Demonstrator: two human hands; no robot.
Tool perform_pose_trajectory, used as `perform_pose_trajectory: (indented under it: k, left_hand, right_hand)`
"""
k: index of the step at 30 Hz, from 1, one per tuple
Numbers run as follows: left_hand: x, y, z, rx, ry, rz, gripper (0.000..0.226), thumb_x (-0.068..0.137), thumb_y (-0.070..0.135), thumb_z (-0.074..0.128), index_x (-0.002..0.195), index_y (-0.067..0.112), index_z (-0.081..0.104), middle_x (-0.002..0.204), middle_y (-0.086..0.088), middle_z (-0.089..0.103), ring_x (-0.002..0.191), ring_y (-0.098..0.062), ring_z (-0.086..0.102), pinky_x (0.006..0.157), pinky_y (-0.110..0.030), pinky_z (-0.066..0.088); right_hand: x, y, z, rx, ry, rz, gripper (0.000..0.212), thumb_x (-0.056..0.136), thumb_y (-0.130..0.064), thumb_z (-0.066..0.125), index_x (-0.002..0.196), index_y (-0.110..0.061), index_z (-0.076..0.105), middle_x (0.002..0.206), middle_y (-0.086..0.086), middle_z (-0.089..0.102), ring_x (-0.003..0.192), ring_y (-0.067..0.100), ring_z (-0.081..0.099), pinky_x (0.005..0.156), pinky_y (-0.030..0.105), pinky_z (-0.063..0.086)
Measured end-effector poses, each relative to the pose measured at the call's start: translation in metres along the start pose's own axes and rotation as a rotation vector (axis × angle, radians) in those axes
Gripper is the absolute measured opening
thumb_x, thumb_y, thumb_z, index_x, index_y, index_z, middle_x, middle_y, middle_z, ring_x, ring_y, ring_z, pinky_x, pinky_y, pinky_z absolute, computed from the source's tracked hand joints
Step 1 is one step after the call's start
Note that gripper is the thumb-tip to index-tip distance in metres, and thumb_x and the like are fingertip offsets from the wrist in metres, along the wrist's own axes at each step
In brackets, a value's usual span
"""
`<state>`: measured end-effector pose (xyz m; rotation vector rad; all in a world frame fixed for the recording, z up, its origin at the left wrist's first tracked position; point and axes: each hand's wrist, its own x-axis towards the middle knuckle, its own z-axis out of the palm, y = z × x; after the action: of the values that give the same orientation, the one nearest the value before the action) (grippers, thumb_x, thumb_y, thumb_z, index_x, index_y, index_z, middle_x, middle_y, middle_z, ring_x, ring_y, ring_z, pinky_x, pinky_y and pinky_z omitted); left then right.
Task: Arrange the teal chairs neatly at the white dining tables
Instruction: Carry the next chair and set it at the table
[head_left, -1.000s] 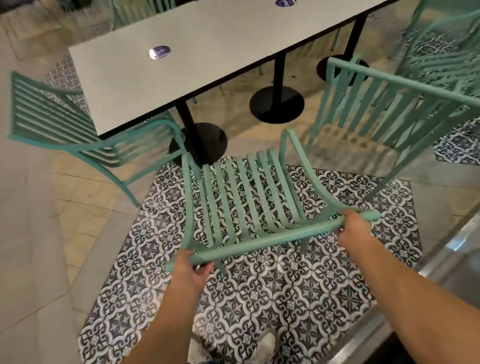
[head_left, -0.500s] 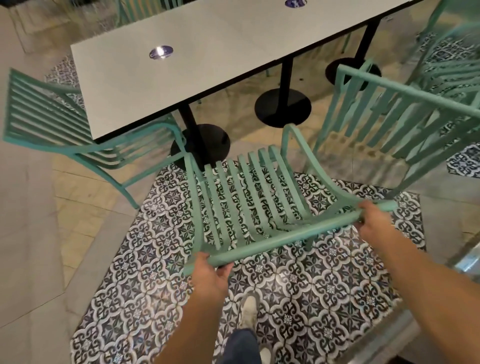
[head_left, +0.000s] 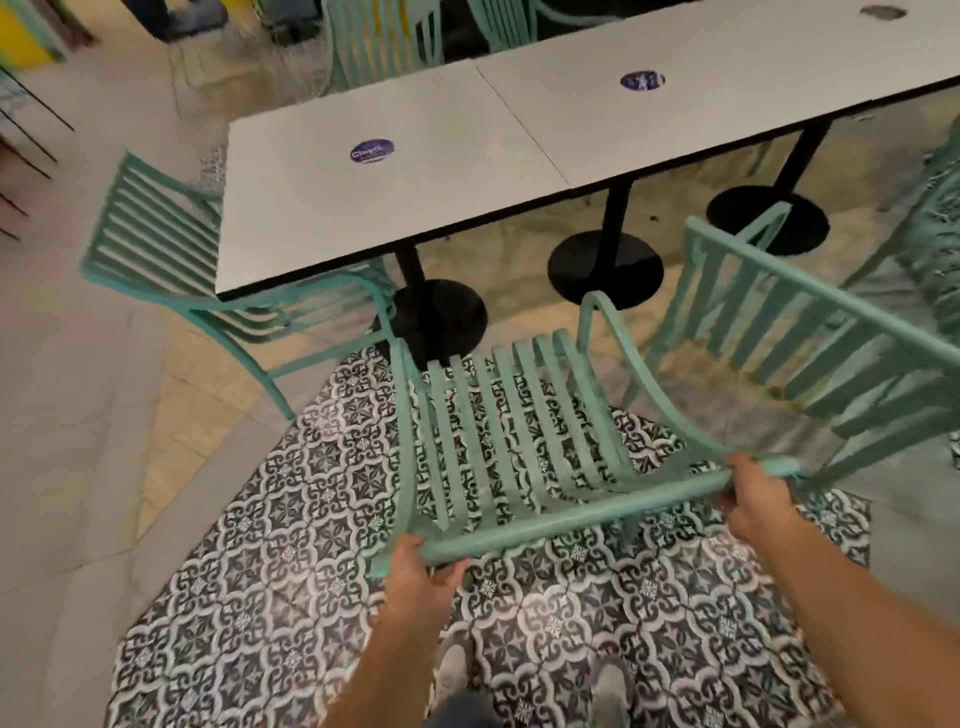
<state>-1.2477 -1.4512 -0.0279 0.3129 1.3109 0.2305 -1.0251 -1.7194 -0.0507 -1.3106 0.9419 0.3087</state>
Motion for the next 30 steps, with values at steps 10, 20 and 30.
perform_pose_trajectory:
  k: [10, 20, 30]
  left_hand:
    - [0.017, -0.002, 0.012, -0.017, 0.106, 0.007, 0.03, 0.091, 0.022, 0.063, 0.116, 0.007, 0.057, 0.114, -0.018, 0.062, 0.097, -0.029, 0.065, 0.077, -0.042, 0.058]
    - [0.025, 0.01, 0.051, -0.008, 0.04, -0.036, 0.022, 0.093, 0.011, 0.056, 0.115, 0.008, 0.054, 0.113, -0.024, 0.061, 0.093, -0.037, 0.067, 0.067, -0.046, 0.06]
    - [0.051, 0.032, 0.119, 0.006, 0.084, 0.015, 0.022, 0.093, 0.015, 0.058, 0.112, 0.004, 0.054, 0.113, -0.027, 0.058, 0.096, -0.039, 0.064, 0.055, -0.051, 0.059]
  right_hand:
    - [0.029, -0.025, -0.011, -0.041, -0.116, 0.134, 0.008, 0.093, -0.013, 0.057, 0.086, -0.011, 0.052, 0.096, 0.009, 0.055, 0.081, 0.02, 0.054, 0.078, 0.037, 0.052]
    - [0.04, -0.063, 0.017, 0.1, -0.17, 0.185, 0.044, 0.094, 0.007, 0.049, 0.137, 0.01, 0.039, 0.128, 0.025, 0.048, 0.119, 0.042, 0.045, 0.107, 0.026, 0.014]
    - [0.092, -0.107, 0.085, -0.124, -0.213, 0.205, 0.021, 0.1, -0.014, 0.045, 0.079, -0.008, 0.046, 0.144, 0.019, 0.043, 0.132, 0.03, 0.042, 0.109, 0.04, 0.035]
